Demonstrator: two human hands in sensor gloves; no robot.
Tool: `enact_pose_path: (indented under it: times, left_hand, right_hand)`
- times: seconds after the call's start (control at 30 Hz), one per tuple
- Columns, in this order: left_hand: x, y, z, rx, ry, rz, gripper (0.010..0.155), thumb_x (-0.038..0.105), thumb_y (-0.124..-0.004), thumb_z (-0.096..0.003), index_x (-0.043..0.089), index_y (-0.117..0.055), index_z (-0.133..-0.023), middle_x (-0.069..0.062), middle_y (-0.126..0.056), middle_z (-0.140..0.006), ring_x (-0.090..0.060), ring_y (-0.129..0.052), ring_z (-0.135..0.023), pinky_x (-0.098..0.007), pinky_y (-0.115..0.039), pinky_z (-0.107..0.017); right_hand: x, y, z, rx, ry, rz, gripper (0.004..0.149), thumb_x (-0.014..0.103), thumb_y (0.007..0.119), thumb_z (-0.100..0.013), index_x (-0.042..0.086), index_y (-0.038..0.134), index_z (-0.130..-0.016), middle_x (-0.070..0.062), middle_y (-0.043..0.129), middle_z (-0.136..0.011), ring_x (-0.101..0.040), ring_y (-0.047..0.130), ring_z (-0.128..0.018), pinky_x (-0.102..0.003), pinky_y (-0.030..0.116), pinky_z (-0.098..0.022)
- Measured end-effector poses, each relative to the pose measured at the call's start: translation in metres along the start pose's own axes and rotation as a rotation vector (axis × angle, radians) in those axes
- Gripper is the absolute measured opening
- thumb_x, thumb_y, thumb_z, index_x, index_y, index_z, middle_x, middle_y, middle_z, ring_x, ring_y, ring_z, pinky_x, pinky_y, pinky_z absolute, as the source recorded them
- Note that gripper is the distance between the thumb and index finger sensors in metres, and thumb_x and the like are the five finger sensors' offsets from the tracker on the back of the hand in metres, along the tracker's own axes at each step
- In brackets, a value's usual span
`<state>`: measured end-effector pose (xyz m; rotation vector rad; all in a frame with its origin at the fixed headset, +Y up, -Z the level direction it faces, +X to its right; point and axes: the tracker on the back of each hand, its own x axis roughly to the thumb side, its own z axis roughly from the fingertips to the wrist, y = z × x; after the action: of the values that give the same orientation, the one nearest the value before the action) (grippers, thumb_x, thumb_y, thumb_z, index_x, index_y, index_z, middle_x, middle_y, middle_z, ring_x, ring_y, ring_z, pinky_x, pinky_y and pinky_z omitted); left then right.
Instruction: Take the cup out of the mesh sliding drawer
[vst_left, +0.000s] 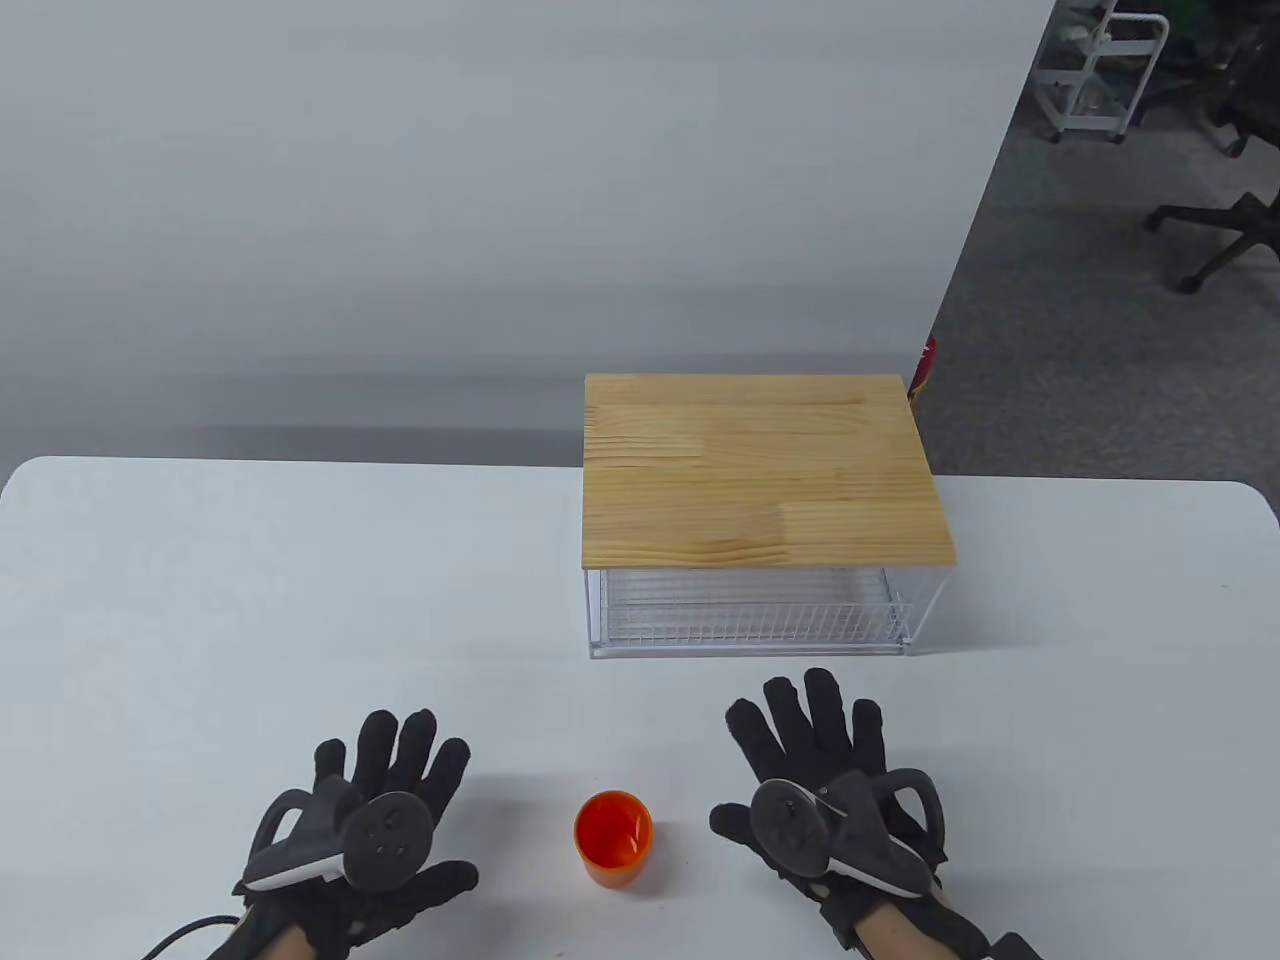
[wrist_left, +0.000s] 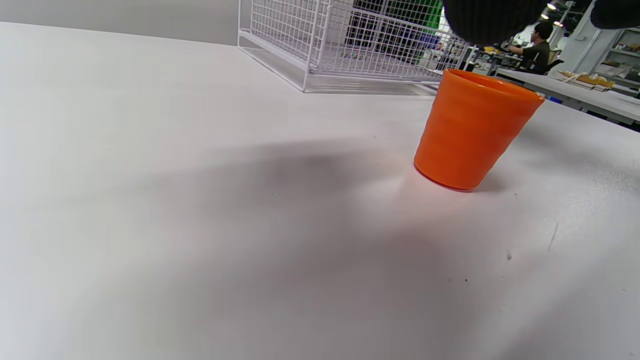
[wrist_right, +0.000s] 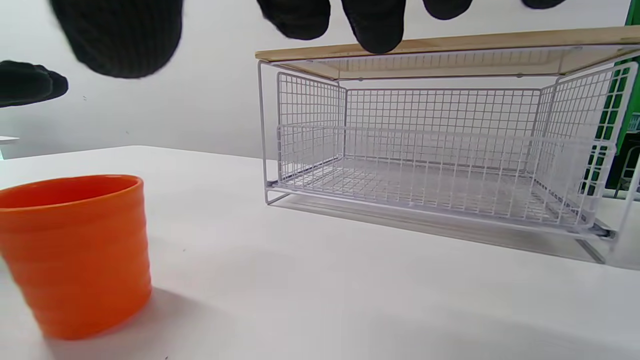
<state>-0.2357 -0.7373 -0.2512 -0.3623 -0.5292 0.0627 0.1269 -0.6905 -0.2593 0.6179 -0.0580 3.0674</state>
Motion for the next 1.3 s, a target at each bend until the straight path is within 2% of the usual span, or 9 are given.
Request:
enact_pose_path:
  times: [0.17, 0.37, 1.1, 1.3]
  left_hand:
    - [0.001, -0.001, -0.001, -0.009, -0.01, 0.007, 0.1, 0.068, -0.056, -0.054, 0.011, 0.005, -0.11, -0.03, 0.015, -0.106, -0.064, 0.012, -0.092, -0.085, -0.002, -0.053]
    - [0.002, -0.002, -0.001, -0.008, -0.021, 0.01, 0.1, 0.068, -0.056, -0.0538, 0.011, 0.005, -0.11, -0.03, 0.015, -0.106, -0.064, 0.012, -0.092, -0.085, -0.001, -0.052]
    - [0.0, -0.001, -0.002, -0.014, -0.034, 0.013, 0.101, 0.07, -0.055, -0.0534, 0.012, 0.005, -0.11, -0.03, 0.015, -0.107, -0.064, 0.012, -0.092, -0.085, 0.0, -0.051]
    - [0.0, -0.001, -0.002, -0.014, -0.038, 0.013, 0.101, 0.07, -0.054, -0.0532, 0.012, 0.005, -0.11, -0.03, 0.015, -0.107, -0.064, 0.013, -0.092, -0.085, 0.0, -0.051]
  right_hand:
    - [-0.001, 0.015, 0.003, 0.006, -0.003, -0.099, 0.087, 0.071, 0.066, -0.046, 0.025, 0.038, -0.113, -0.025, 0.037, -0.122, -0.061, 0.028, -0.107, -0.083, 0.035, -0.07]
    - [-0.001, 0.031, 0.005, 0.014, -0.022, -0.098, 0.088, 0.072, 0.065, -0.046, 0.024, 0.035, -0.114, -0.026, 0.032, -0.122, -0.062, 0.023, -0.106, -0.085, 0.031, -0.068]
    - [-0.02, 0.04, 0.014, 0.052, -0.037, -0.107, 0.091, 0.073, 0.061, -0.046, 0.022, 0.03, -0.114, -0.026, 0.024, -0.122, -0.061, 0.011, -0.104, -0.086, 0.018, -0.064]
    - [-0.02, 0.046, 0.012, 0.098, -0.035, -0.093, 0.091, 0.073, 0.06, -0.046, 0.023, 0.028, -0.114, -0.026, 0.021, -0.122, -0.061, 0.007, -0.102, -0.086, 0.015, -0.062]
